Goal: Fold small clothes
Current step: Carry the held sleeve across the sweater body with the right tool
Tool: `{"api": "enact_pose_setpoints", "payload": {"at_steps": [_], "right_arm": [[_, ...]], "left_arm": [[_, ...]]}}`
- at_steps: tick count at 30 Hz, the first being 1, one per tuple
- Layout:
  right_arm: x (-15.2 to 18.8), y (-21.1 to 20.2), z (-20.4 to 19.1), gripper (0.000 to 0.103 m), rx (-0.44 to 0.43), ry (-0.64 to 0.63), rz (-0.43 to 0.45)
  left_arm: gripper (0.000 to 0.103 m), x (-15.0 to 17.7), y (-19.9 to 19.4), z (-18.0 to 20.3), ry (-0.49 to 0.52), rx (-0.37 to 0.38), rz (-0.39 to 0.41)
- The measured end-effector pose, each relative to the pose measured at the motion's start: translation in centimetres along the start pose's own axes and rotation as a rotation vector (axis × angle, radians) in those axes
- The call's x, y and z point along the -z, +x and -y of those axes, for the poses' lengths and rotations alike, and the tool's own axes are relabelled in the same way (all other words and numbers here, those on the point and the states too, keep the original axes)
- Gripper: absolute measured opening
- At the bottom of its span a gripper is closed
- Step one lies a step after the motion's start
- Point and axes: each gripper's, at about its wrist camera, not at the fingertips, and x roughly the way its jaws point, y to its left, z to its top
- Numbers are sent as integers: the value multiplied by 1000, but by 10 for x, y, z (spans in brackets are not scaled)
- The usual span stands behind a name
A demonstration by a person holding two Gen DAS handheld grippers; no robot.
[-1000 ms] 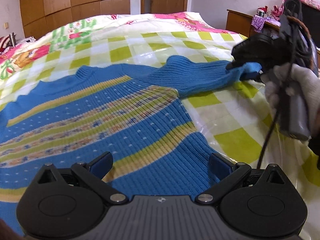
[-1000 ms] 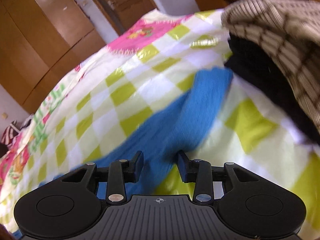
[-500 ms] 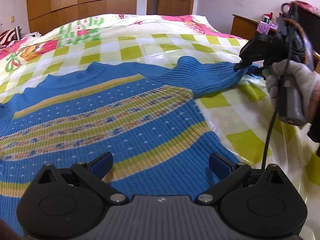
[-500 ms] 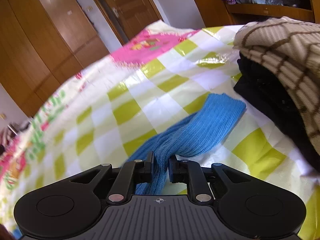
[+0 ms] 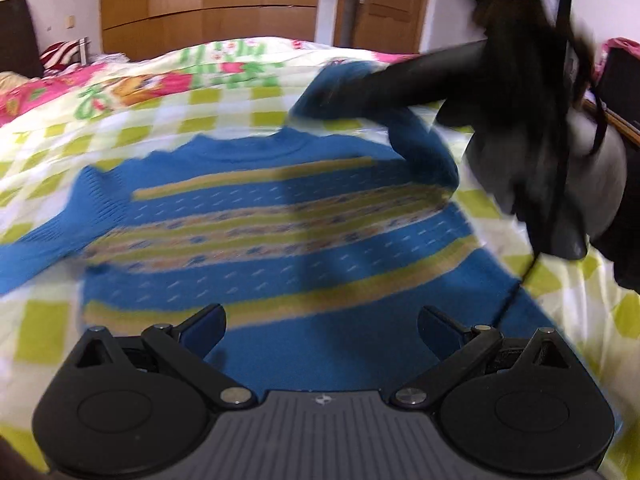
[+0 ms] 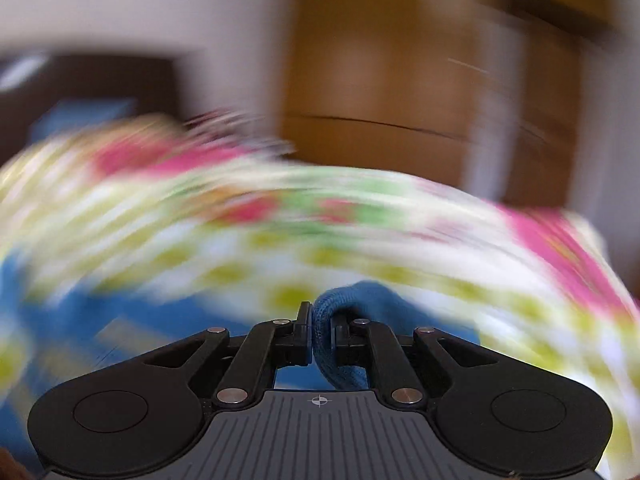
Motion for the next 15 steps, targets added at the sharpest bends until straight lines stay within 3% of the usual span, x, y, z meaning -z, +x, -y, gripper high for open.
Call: {"api": "enact_pose_setpoints", "payload": {"at_steps": [2, 5, 12, 15], "right_arm": [[11, 12, -47, 8, -83, -174, -55], [35, 26, -83, 10, -147, -227, -164], [38, 26, -95, 18, -122, -259, -200], [36, 21, -97, 30, -160, -277, -169]], "left_arm": [[103, 7, -6, -10, -19, -7, -3], [103, 13, -8, -21, -51, 4, -14], [103, 12, -9, -28, -75, 36, 11], [103, 14, -12, -31, -82, 28, 17]]}}
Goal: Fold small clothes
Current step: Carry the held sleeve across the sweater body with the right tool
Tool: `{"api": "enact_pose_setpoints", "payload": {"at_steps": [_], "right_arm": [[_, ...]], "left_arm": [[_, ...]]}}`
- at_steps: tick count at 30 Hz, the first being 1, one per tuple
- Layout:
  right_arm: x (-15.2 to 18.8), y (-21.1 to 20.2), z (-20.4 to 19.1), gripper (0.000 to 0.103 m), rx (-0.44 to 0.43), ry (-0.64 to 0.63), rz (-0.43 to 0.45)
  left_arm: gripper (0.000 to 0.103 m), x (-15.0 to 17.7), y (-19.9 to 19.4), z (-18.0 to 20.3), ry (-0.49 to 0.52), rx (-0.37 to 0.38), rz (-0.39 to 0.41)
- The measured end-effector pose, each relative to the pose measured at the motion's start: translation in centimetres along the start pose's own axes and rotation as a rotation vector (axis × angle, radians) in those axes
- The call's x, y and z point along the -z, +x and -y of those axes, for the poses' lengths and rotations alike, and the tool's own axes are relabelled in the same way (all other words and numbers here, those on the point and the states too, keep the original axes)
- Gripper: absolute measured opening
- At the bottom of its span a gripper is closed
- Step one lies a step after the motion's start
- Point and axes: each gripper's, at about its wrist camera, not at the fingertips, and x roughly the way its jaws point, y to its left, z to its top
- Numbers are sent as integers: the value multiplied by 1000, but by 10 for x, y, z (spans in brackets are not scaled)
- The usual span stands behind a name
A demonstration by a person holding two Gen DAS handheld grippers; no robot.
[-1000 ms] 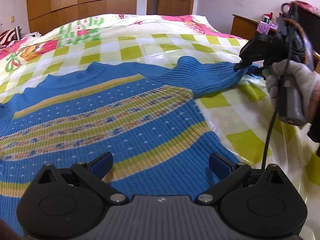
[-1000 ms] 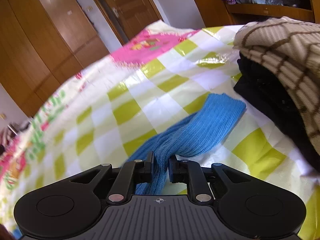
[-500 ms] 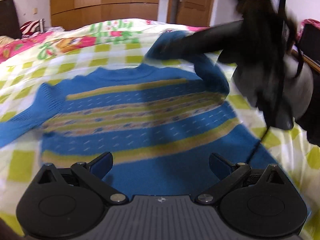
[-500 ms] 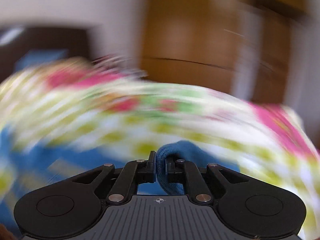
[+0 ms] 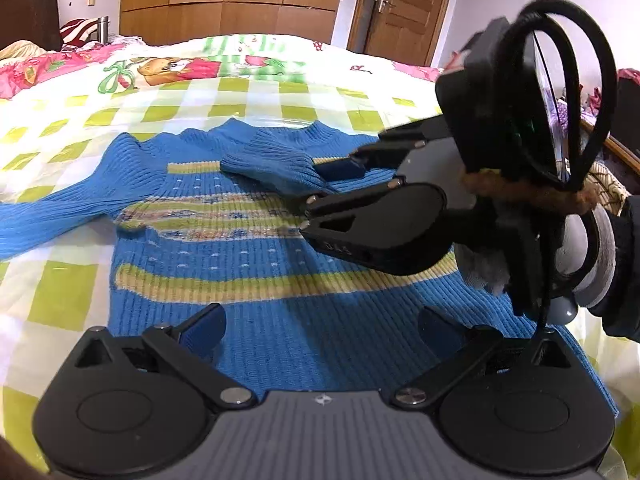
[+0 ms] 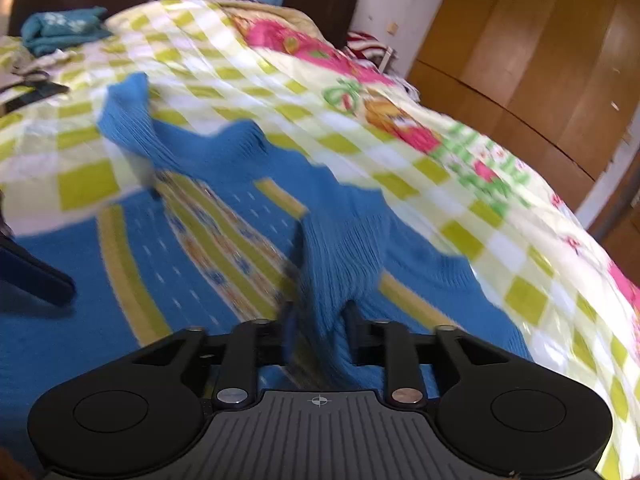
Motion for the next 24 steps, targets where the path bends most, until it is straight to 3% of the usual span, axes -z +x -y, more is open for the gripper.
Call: {"api": "enact_pose_setpoints", "payload": {"at_steps": [2, 6, 10, 12, 14, 17, 18, 22, 24], "right_arm": [[-5, 1, -6, 30, 24, -33, 11], [-15, 13, -23, 30, 171, -143, 14], [-22, 25, -34, 32, 195, -247, 2], [-25, 34, -35, 26, 185, -268, -18], [-28, 43, -30, 23, 168, -230, -56], [-36, 52, -18, 5, 151, -127, -89], [-39, 51, -12, 5, 144, -77, -89], [-55, 24, 8, 5, 61, 131, 15], [-61, 14, 2, 5, 36, 127, 65]], "left_arm": [[103, 0, -2, -2, 1, -14, 4], [103, 2, -6, -9, -16, -21, 11], [103, 1, -7, -13, -35, -22, 17], [103, 1, -7, -16, -48, -21, 16], [103, 1, -6, -19, -62, -22, 17], [103, 1, -9, -22, -73, -23, 21], [103, 1, -10, -23, -74, -24, 24], [103, 2, -16, -27, -80, -29, 35], [103, 4, -16, -29, -79, -36, 30]]}}
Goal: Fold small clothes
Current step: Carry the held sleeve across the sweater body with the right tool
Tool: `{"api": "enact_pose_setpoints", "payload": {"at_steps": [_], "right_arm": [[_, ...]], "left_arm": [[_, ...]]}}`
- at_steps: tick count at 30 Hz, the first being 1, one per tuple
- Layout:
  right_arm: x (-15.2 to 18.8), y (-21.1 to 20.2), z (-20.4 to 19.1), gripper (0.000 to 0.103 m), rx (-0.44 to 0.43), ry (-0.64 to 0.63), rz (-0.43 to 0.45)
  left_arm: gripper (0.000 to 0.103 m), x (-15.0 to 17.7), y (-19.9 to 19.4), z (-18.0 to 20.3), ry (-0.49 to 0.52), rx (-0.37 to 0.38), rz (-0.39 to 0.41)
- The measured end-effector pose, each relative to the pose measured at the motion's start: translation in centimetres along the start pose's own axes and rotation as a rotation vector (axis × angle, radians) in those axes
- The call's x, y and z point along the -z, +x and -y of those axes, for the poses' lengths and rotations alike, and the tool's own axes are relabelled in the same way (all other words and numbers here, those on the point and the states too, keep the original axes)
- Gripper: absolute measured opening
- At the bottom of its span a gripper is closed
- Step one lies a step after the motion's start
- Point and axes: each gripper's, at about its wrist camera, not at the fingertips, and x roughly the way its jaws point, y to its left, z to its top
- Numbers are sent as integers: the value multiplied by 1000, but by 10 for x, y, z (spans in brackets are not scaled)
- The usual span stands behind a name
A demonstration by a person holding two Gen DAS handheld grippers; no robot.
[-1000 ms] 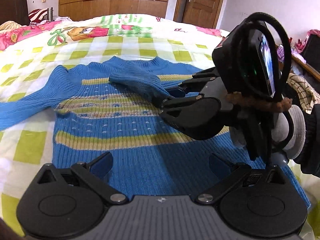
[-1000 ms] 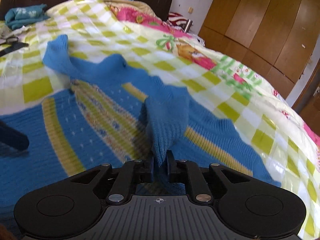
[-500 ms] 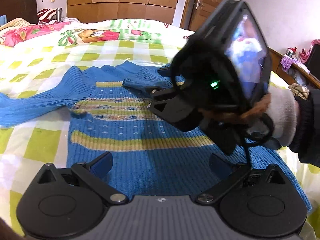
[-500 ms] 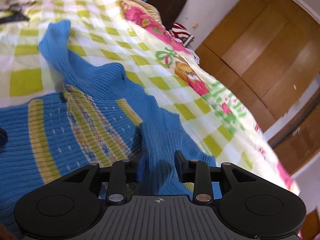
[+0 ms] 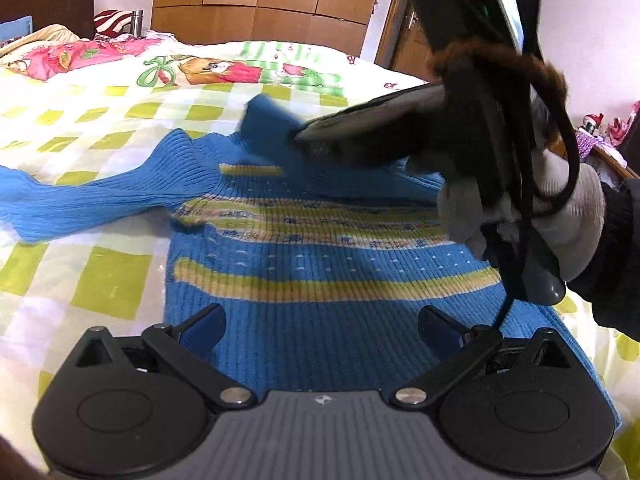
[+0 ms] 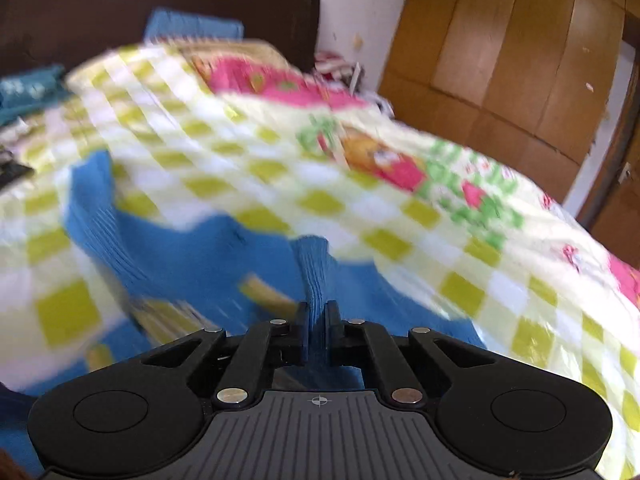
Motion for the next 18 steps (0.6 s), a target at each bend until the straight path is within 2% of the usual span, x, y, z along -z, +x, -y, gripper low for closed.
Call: {"api": "enact_pose_setpoints", "payload": {"at_steps": [1, 4, 6, 9, 13, 16, 18], "right_arm": [[1, 0, -5, 6, -20, -26, 3], [14, 10, -22, 12, -150, -79, -48], [22, 12, -29, 13, -180, -92, -78], [25, -5, -22, 14, -197, -20, -46], [37, -37, 8, 19, -133, 102, -28], [54, -49, 38, 19, -4, 173, -63], [70, -57, 59, 19, 51, 245, -105]], "left_arm": [[103, 1, 0, -1, 1, -5, -2], [103, 5, -2, -2, 4, -17, -8], [103, 6, -4, -3, 1, -16, -7], [103, 4, -8, -1, 3, 23, 9], [103, -5, -7, 6, 31, 16, 42], [103, -18, 1, 12, 69, 8, 69], [103, -29, 7, 16, 104, -13, 102]]}}
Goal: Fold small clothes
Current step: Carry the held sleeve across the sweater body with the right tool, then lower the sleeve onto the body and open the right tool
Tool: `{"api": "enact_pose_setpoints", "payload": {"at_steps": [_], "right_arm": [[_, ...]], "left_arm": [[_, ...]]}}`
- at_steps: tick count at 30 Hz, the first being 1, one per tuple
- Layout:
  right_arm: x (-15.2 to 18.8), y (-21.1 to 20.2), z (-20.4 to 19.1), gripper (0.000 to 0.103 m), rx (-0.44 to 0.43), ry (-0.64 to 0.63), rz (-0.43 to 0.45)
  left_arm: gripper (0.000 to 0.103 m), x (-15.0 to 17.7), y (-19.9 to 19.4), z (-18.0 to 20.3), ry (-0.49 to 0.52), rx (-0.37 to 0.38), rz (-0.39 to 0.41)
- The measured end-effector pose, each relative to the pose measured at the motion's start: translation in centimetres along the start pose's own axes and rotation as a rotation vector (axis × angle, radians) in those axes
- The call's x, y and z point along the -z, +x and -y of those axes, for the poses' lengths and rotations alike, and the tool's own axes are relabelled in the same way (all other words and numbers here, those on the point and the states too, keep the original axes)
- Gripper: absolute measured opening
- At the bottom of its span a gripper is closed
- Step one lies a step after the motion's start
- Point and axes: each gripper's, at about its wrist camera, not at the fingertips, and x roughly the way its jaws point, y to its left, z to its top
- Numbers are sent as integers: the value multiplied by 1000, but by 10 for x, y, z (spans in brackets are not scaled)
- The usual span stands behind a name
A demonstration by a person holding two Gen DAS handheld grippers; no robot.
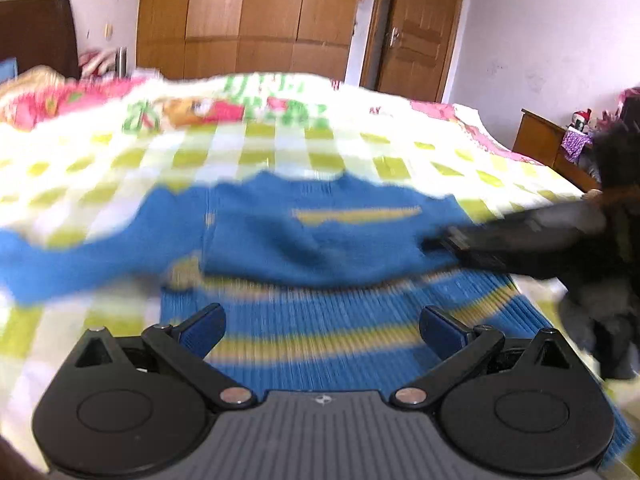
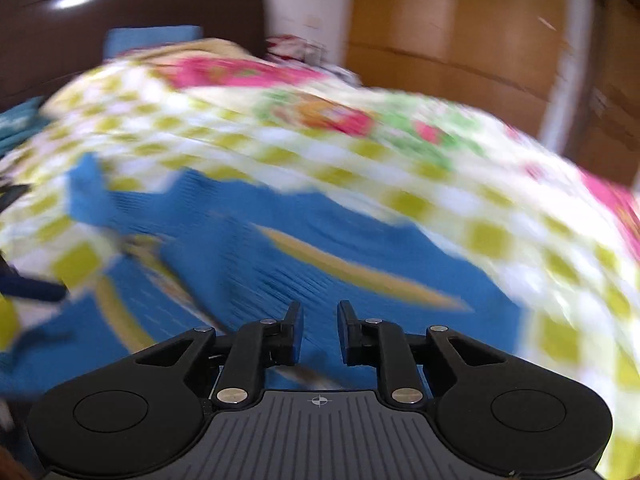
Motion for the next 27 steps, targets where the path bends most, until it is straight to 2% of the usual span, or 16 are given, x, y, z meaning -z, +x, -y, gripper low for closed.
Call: {"api": "enact_pose_setpoints", "payload": {"at_steps": [3, 7, 9, 11, 13, 15, 18, 22, 24, 25, 27], "right_arm": [[17, -1, 28, 19, 9, 113, -43], [33, 9, 56, 19, 13, 203, -87], [41, 14, 69, 19, 77, 221, -102], [46, 19, 82, 10, 144, 246, -103], [49, 18, 95, 9, 161, 311, -90], [52, 14, 99, 9, 178, 339, -78], [56, 7, 96, 9, 196, 341, -65], [60, 1, 115, 9, 162, 510, -47], [57, 0, 112, 13, 170, 502, -51], [55, -2, 107, 19, 171, 477, -52], [53, -9, 95, 19, 162, 429, -45]], "left_arm": [[103, -19, 18, 1, 26, -29, 38], [103, -41, 60, -4, 39, -105, 34], [103, -44, 83, -9, 35, -151, 1], [103, -41, 102, -16, 25, -209, -60], [103, -33, 112, -22, 5, -249, -123], [103, -25, 112, -28, -10, -257, -148], [103, -21, 103, -31, -11, -263, -133], [103, -29, 94, -32, -54, -288, -73], [103, -33, 93, -33, -61, -277, -52], [103, -34, 91, -33, -64, -272, -41], [103, -37, 90, -33, -68, -259, -15]]}}
